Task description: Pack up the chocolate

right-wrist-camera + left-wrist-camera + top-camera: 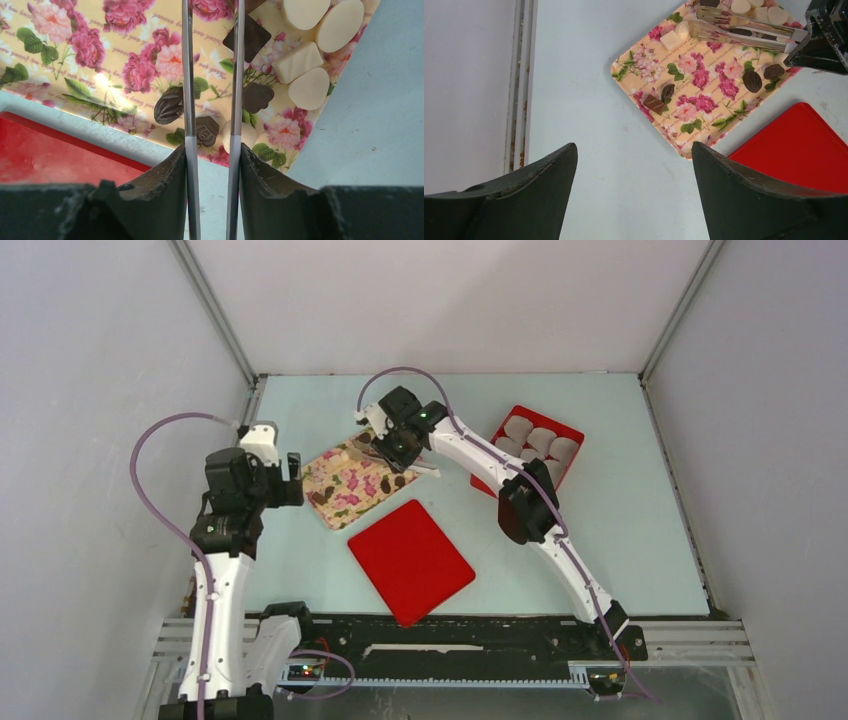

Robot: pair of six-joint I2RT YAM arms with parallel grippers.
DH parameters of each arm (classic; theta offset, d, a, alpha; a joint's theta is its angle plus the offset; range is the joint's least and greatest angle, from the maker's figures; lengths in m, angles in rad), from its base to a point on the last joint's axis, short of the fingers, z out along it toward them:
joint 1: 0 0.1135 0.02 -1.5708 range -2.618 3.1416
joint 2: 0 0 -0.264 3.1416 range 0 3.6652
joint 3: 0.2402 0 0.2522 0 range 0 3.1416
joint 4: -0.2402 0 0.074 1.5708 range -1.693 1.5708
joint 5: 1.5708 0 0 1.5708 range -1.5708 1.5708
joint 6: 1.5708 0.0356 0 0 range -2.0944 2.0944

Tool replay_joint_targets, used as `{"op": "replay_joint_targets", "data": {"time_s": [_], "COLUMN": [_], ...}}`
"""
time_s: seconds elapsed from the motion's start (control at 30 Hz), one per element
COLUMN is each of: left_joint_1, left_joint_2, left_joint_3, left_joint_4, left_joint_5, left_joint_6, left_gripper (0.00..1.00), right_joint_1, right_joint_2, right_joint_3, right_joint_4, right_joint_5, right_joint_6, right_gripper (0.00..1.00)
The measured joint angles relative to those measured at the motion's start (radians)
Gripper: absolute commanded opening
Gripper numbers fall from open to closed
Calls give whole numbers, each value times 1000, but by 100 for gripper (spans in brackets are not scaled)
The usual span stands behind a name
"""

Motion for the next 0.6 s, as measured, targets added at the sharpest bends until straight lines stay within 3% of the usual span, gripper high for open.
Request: {"op": "replay_joint_targets", "data": {"time_s": [0.3,0.6], "left_joint_1": [0,2], "left_joint_2": [-16,-12], "left_joint_3": [-23,-26], "left_joint_4": [4,12], "left_joint_5": [19,87], "left_joint_6": [0,-4], "left_gripper": [89,87], "right_joint_1": [0,-53], "right_joint_2": [-52,-386], "right_joint_3": [-24,-219], "right_joint_4": [-21,-25], "right_joint_5": [-23,-167], "right_joint_6": [0,-20], "right_gripper": [28,26]}}
